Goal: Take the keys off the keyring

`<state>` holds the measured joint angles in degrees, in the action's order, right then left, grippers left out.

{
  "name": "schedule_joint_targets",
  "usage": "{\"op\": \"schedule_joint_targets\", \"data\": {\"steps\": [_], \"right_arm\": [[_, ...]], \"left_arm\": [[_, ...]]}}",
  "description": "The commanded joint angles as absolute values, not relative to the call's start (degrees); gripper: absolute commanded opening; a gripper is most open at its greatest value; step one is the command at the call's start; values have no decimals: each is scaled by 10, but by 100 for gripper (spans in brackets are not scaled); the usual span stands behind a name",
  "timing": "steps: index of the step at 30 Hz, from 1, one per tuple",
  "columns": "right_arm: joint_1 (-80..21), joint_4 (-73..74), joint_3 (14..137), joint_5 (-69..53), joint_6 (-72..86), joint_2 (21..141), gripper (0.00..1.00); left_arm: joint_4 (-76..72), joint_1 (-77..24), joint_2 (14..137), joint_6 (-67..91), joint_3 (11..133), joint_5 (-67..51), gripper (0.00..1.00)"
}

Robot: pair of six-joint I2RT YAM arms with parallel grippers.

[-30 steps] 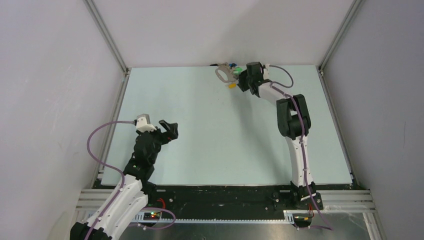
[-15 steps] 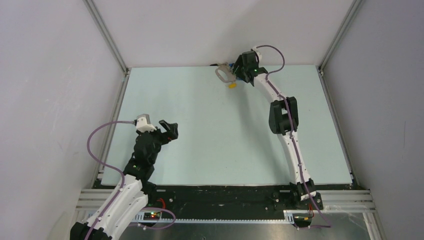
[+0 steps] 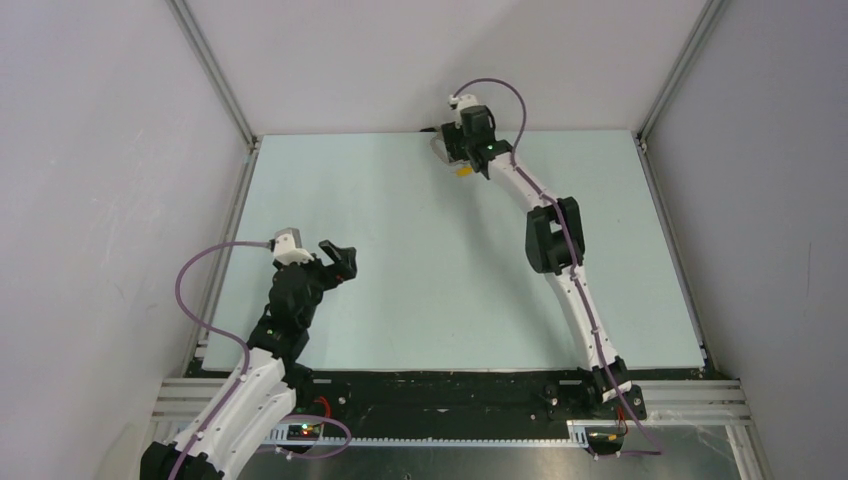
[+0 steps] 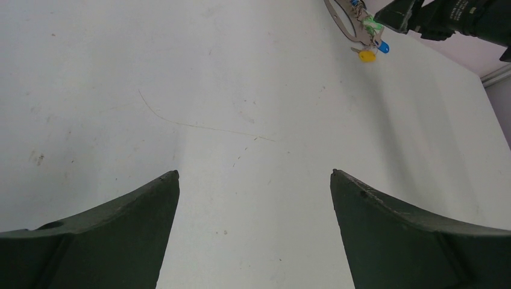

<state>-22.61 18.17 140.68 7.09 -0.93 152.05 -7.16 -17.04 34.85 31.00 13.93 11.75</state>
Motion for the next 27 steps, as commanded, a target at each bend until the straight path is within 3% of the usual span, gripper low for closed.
{"op": "schedule_joint_targets", "data": {"steps": [1,7,12,22,27], "right_arm": [[-241,114,1403,72,-141,1516,70],[-238,220,1482,53,-60,1542,68],[-248,285,1488,85,-46,1542,71],[-236,432,1520,49,-34,1566,69],[-232,482,1502,38,-49,1568,51]], "left_arm": [[-83,-174,344,307,144,118,98],[-83,-173,348,308,144,116,98],[-82,-173,352,310,146,113,98],[-82,-173,342,311,143,106,98],[-83,-173,359,313,148,103,98]]}}
